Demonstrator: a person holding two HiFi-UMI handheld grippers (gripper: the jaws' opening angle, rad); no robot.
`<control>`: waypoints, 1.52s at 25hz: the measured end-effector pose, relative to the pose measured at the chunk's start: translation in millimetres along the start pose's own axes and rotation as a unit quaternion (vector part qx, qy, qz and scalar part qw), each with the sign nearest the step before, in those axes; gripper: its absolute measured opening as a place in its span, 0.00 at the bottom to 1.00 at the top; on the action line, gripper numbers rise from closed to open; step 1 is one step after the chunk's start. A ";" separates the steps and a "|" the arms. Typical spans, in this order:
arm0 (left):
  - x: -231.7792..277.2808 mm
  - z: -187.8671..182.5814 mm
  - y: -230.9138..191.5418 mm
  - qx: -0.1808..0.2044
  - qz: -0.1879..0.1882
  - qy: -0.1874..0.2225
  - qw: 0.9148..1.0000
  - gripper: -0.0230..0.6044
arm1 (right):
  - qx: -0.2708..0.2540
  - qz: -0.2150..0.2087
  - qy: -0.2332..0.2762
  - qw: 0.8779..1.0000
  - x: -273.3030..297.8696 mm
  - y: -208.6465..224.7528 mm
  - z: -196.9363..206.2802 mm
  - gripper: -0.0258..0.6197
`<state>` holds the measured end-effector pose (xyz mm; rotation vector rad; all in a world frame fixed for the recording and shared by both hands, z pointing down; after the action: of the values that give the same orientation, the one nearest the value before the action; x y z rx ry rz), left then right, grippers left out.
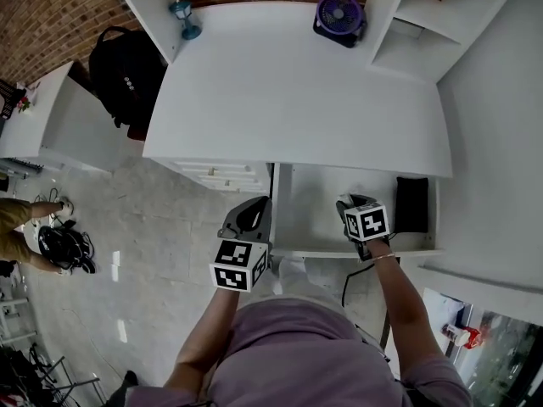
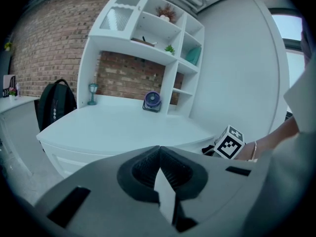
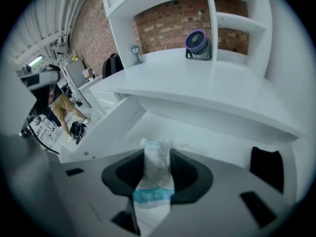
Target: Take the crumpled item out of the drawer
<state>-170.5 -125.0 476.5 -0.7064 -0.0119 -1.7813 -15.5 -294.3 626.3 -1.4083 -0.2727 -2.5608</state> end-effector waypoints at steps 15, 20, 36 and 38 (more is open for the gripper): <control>16.9 1.1 19.0 0.022 0.057 -0.012 0.998 0.04 | 0.086 0.007 0.135 0.987 -77.4 -25.2 -27.4 0.28; 22.5 -2.4 22.8 0.029 0.069 -0.013 0.997 0.04 | 0.099 0.015 0.174 0.980 -102.7 -34.5 -38.0 0.28; 30.5 -3.6 33.5 0.043 0.103 -0.020 0.994 0.04 | 0.138 0.076 0.286 0.945 -180.9 -55.7 -50.9 0.28; 30.9 -4.5 34.9 0.046 0.108 -0.020 0.993 0.04 | 0.145 0.085 0.300 0.939 -190.0 -57.4 -50.9 0.28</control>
<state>-146.8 -165.4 475.3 -0.6519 -0.0420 -1.5500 27.4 -235.0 434.9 -0.4870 -0.3809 -2.5248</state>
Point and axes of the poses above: the fingertips, and each gripper's own axes: x forward along the fingers, y to its right, z out of its underside, the point moved 3 cm from there along -x, backward along the fingers, and after that the axes turned 9 degrees about -x, right-handed, at the moved point
